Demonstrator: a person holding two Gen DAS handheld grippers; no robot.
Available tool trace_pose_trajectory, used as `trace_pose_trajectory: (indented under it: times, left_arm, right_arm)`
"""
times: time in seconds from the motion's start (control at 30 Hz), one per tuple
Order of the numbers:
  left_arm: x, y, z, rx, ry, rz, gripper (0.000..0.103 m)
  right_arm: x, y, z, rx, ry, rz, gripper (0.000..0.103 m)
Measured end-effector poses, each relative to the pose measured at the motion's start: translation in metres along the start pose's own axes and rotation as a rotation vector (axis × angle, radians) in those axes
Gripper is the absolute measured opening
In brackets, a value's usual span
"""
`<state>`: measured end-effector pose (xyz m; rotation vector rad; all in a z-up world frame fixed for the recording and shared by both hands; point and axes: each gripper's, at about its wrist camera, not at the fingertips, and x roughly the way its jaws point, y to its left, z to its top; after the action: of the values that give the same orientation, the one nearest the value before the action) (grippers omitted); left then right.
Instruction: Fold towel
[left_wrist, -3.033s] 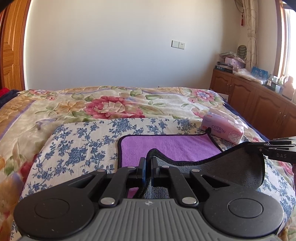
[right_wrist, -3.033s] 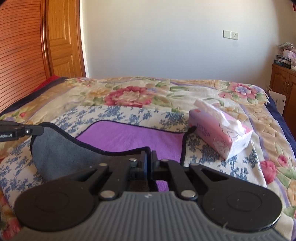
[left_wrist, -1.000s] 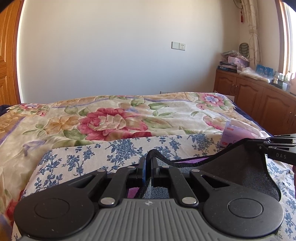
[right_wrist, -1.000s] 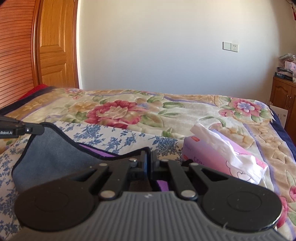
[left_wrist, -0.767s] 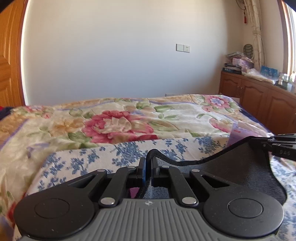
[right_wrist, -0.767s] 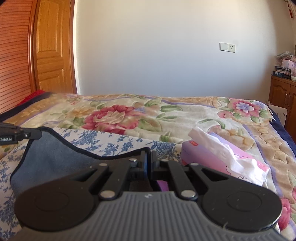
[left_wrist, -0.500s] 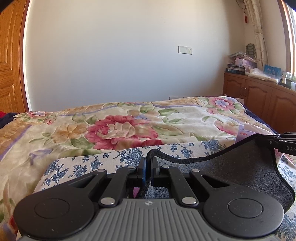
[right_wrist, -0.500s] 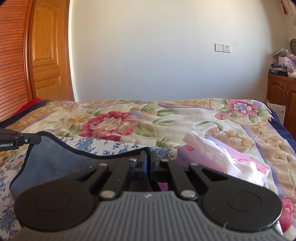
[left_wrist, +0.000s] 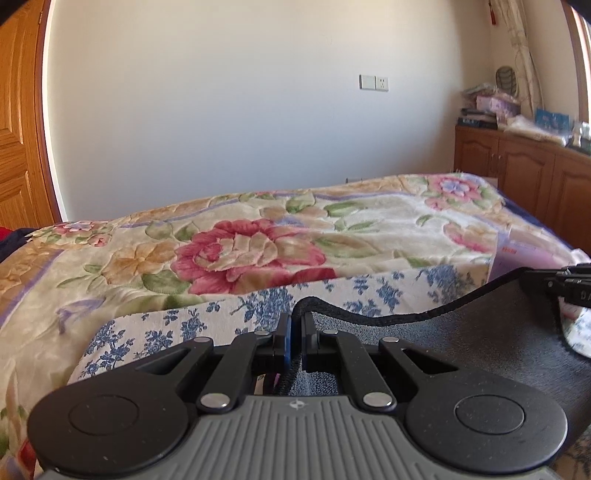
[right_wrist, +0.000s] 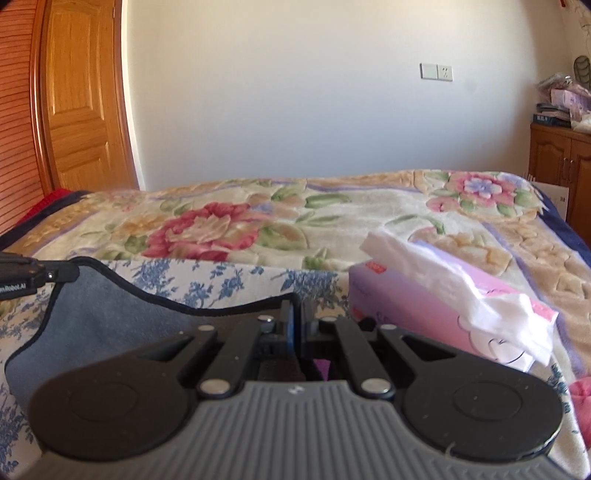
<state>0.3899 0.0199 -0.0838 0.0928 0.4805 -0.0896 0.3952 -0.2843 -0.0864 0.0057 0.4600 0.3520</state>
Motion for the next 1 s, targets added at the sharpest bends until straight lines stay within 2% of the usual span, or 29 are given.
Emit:
trace_pose_trajectory:
  times: [0.4, 0.5, 0.53, 0.57, 0.6, 0.63, 0.67, 0.73, 0.87, 1.0]
  left_arm:
    - [0.021, -0.004, -0.013, 0.03, 0.05, 0.023, 0.007]
    - [0.02, -0.004, -0.014, 0.025, 0.057, 0.023, 0.022]
    - [0.018, -0.004, -0.014, 0.024, 0.056, 0.021, 0.028]
    - [0.017, -0.004, -0.014, 0.024, 0.056, 0.018, 0.034]
    - [0.015, -0.004, -0.013, 0.022, 0.054, 0.015, 0.037]
    - [0.013, -0.003, -0.013, 0.018, 0.052, 0.013, 0.045]
    - [0.01, -0.003, -0.012, 0.015, 0.052, 0.013, 0.052]
    - [0.005, -0.002, -0.01, 0.008, 0.051, 0.012, 0.056]
    - [-0.009, -0.002, -0.006, -0.006, 0.049, 0.005, 0.071]
    - [-0.025, -0.004, -0.002, -0.005, 0.045, 0.007, 0.078]
  right_arm:
    - [0.008, -0.005, -0.007, 0.002, 0.049, -0.02, 0.006]
    - [0.006, -0.006, -0.006, 0.004, 0.057, -0.027, 0.016]
    - [0.005, -0.006, -0.005, 0.001, 0.061, -0.031, 0.025]
    - [0.003, -0.006, -0.005, 0.001, 0.061, -0.037, 0.04]
    - [0.001, -0.006, -0.005, 0.0, 0.06, -0.042, 0.046]
    - [-0.001, -0.006, -0.004, -0.002, 0.062, -0.048, 0.052]
    - [-0.002, -0.006, -0.003, -0.005, 0.065, -0.049, 0.052]
    - [-0.007, -0.005, -0.001, -0.007, 0.074, -0.051, 0.052]
    - [-0.015, 0.001, 0.005, -0.018, 0.081, -0.048, 0.052]
    - [-0.027, 0.008, 0.009, -0.026, 0.088, -0.047, 0.052]
